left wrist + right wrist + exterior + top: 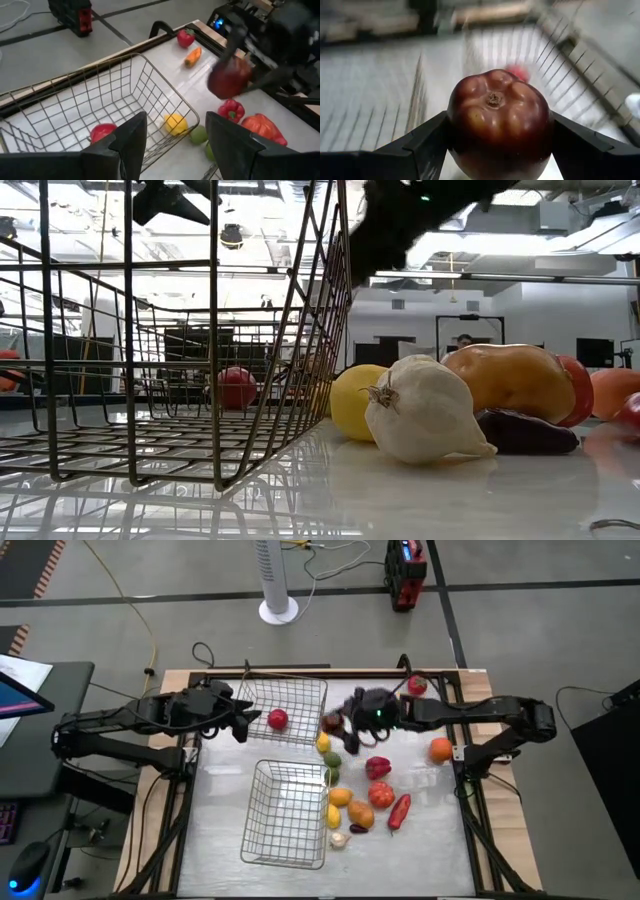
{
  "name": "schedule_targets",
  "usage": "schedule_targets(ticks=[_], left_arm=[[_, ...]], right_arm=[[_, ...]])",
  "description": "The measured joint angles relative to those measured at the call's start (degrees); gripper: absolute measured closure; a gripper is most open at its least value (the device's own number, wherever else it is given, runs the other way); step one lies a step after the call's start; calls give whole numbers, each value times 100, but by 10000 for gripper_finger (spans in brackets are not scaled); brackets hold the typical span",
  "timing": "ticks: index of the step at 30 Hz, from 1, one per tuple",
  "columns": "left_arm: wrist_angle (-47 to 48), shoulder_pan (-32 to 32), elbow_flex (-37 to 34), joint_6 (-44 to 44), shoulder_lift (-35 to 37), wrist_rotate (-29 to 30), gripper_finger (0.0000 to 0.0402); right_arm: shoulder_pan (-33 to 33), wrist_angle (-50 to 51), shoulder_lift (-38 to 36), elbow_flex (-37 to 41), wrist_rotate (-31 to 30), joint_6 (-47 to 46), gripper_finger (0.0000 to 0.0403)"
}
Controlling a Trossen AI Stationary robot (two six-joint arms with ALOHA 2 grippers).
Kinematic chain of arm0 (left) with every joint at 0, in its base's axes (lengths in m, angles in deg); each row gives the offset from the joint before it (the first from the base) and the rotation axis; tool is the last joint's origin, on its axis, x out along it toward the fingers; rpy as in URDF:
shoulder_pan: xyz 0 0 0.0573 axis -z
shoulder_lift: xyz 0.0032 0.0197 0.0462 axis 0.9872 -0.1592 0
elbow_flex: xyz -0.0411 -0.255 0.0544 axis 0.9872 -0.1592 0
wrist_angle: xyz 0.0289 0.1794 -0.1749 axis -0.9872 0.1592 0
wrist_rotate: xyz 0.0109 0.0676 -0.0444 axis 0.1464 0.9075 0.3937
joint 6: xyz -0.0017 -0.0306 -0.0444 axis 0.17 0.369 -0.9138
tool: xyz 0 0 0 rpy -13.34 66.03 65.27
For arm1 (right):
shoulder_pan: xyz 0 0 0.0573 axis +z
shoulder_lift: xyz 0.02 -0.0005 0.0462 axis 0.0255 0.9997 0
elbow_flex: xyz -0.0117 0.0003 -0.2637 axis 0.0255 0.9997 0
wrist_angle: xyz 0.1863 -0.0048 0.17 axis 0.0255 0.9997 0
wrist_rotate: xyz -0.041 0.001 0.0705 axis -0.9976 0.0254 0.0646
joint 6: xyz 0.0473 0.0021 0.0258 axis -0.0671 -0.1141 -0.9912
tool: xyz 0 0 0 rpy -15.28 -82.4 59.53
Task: Sort produce into baskets
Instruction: Put the apple into the top wire basket, then put the top lime into the top wire basket
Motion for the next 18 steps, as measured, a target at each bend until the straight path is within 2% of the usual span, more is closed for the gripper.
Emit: schedule_targets(ticks=[4, 8, 15, 18], left_arm=[[-147, -61, 0, 26, -8, -54, 211], [-241, -63, 2, 51, -8, -66, 211], [-284, -63, 4, 111, -8, -93, 211], [-278, -63, 4, 111, -5, -135, 211]], right_arm=[[-307, -625, 362, -455, -1, -170, 76], [-503, -653, 850, -1018, 29, -146, 74], [-783, -283, 1720, -1929, 1219, -262, 12], [-840, 315, 1908, -2380, 1406, -104, 17]])
